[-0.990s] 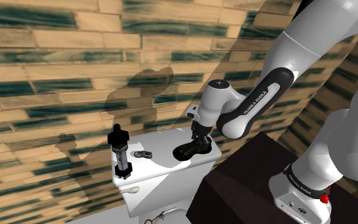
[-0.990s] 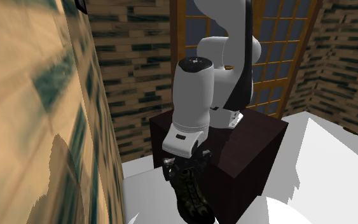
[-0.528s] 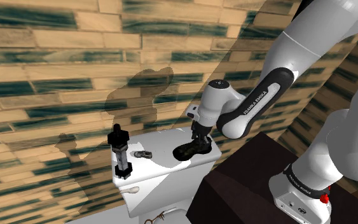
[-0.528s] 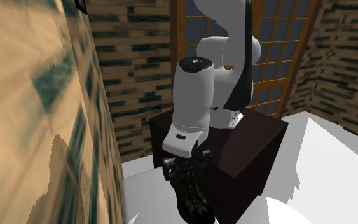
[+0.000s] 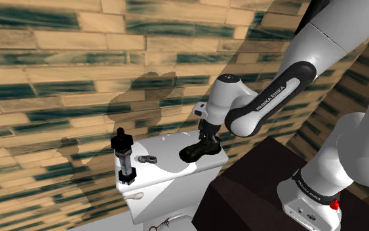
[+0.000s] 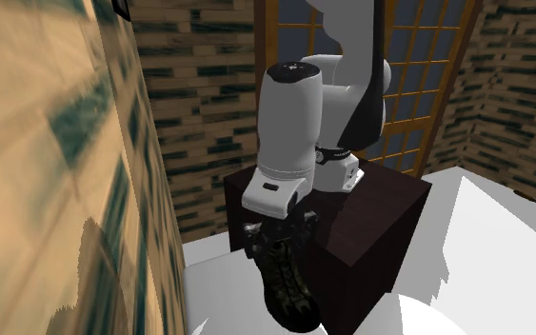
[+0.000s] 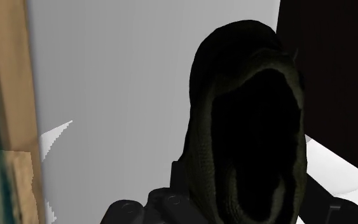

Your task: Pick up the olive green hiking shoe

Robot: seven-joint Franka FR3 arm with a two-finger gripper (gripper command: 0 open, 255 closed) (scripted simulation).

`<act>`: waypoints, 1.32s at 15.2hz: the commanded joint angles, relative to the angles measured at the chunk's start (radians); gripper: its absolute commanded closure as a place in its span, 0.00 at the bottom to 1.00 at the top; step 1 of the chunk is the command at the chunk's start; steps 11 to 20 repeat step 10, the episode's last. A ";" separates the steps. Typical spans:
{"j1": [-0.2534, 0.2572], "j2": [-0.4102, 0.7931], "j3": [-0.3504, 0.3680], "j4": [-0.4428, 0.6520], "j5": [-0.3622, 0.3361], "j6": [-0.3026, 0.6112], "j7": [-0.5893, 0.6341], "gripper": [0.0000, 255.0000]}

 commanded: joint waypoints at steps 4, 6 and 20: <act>0.001 -0.083 0.007 0.001 0.034 -0.083 -0.024 1.00; 0.002 -0.115 0.008 0.003 0.044 -0.116 -0.032 1.00; 0.004 -0.148 0.007 0.006 0.053 -0.152 -0.039 1.00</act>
